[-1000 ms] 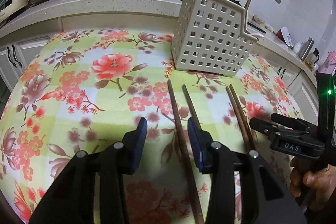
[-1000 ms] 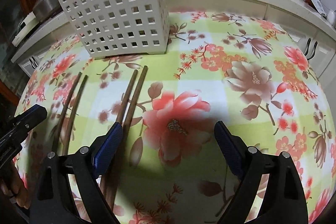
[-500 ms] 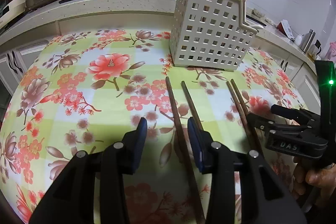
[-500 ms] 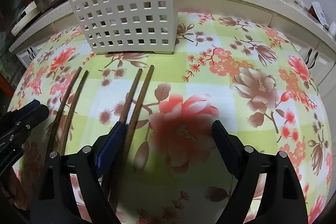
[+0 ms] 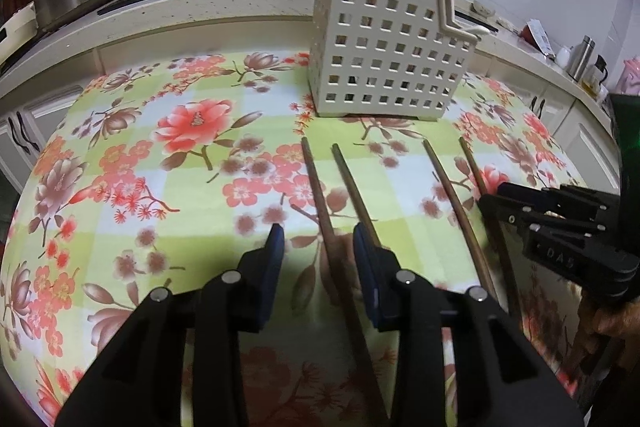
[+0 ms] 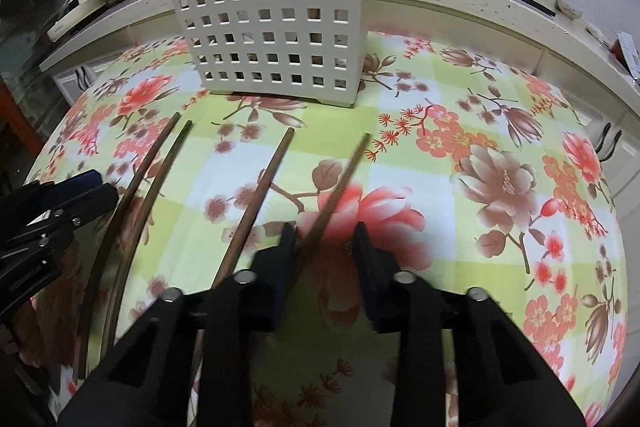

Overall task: Organize utensils
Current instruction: 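Grasp a brown chopstick with the left tool while the right tool grasps another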

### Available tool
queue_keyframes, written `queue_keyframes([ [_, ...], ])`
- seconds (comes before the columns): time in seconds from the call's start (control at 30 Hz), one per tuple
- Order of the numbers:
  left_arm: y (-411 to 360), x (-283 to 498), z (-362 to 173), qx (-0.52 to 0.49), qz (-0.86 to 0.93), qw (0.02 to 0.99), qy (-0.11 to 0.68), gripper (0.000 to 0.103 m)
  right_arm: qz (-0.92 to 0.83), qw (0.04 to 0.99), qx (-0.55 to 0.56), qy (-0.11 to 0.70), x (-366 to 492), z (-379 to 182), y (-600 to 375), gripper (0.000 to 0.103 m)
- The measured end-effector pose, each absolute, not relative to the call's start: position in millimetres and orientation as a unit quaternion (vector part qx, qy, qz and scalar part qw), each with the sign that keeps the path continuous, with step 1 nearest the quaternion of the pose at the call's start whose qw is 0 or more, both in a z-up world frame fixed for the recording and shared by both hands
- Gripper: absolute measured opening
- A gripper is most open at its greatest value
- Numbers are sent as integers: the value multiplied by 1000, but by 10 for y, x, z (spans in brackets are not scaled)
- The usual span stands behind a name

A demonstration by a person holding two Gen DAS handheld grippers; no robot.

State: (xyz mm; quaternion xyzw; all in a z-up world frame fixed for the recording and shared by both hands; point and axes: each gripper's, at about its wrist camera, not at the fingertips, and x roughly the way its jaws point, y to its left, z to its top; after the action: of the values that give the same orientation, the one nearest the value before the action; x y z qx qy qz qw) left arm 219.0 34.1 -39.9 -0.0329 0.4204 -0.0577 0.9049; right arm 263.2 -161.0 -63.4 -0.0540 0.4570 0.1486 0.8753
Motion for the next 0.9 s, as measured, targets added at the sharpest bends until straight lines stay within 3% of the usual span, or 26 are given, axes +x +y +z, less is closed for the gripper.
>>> queue_keyframes([
  [0.07,303,2201,-424,-25,-62,903,425,29,158,872,-50,460,2633,-628,-1641,16],
  [0.23,236,2211,-485,-12,-69,897,435,26,173,868,-46,464,2615,-626,-1662,13],
  [0.43,206,2216,-515,13,-61,897,439,10,189,862,-51,467,2581,-619,-1650,11],
  [0.9,328,2233,-505,-15,-67,890,452,9,174,860,-48,477,2587,-616,-1680,11],
])
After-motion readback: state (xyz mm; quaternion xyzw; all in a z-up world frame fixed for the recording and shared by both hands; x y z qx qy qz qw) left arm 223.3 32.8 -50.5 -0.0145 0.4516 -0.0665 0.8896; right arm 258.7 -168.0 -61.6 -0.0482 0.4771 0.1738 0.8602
